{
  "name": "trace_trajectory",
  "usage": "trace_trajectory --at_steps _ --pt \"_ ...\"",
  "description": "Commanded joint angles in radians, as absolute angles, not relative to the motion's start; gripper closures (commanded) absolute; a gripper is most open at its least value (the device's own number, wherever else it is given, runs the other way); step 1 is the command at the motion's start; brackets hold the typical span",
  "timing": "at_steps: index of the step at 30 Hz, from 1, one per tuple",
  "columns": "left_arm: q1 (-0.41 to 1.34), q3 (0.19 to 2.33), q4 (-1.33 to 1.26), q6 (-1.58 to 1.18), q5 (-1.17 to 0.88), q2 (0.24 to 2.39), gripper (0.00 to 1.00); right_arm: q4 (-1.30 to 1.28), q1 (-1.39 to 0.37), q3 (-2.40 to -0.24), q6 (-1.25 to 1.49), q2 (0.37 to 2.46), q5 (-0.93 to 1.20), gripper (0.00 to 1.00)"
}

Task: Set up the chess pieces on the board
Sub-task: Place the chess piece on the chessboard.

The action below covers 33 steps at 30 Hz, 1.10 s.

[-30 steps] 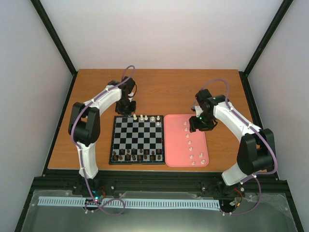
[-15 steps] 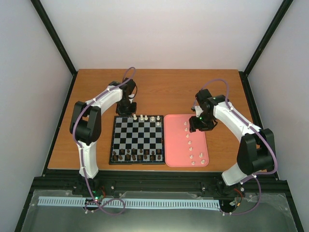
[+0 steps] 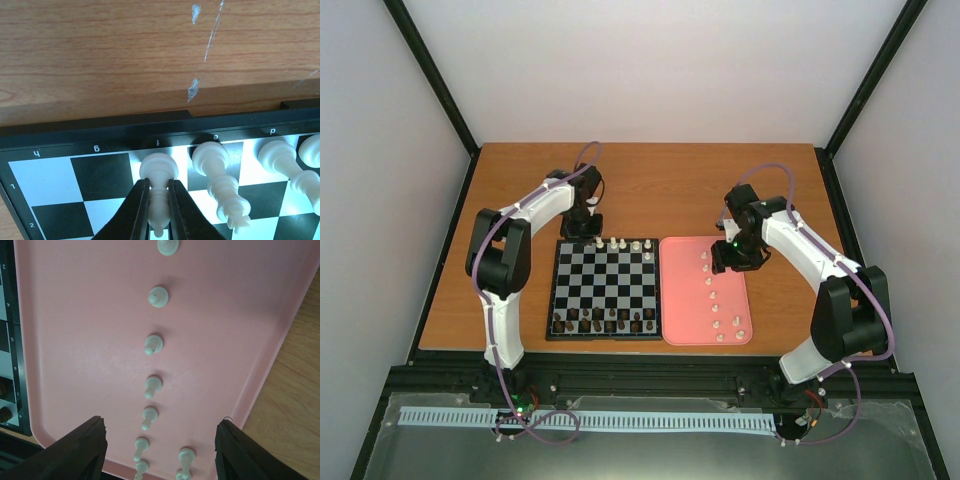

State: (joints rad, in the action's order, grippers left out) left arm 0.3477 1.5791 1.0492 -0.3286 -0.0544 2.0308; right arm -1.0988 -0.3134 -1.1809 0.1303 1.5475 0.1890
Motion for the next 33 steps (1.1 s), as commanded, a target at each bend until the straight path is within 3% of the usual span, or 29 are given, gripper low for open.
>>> trace_trajectory --at_steps 1,9,30,33 --pt "0.344 1.591 1.056 -0.328 -0.053 2.047 0.90 -1.090 -0.302 -1.181 0.118 1.552 0.193 0.40" --pt "0.344 1.589 1.057 -0.330 -0.050 2.051 0.84 -1.089 -0.302 -1.184 0.117 1.561 0.195 0.40" --pt "0.344 1.544 1.062 -0.330 -0.080 2.007 0.83 -1.083 -0.302 -1.181 0.115 1.569 0.207 0.40" --pt "0.344 1.552 1.080 -0.327 -0.081 1.991 0.79 -1.085 -0.302 -1.182 0.113 1.568 0.209 0.40"
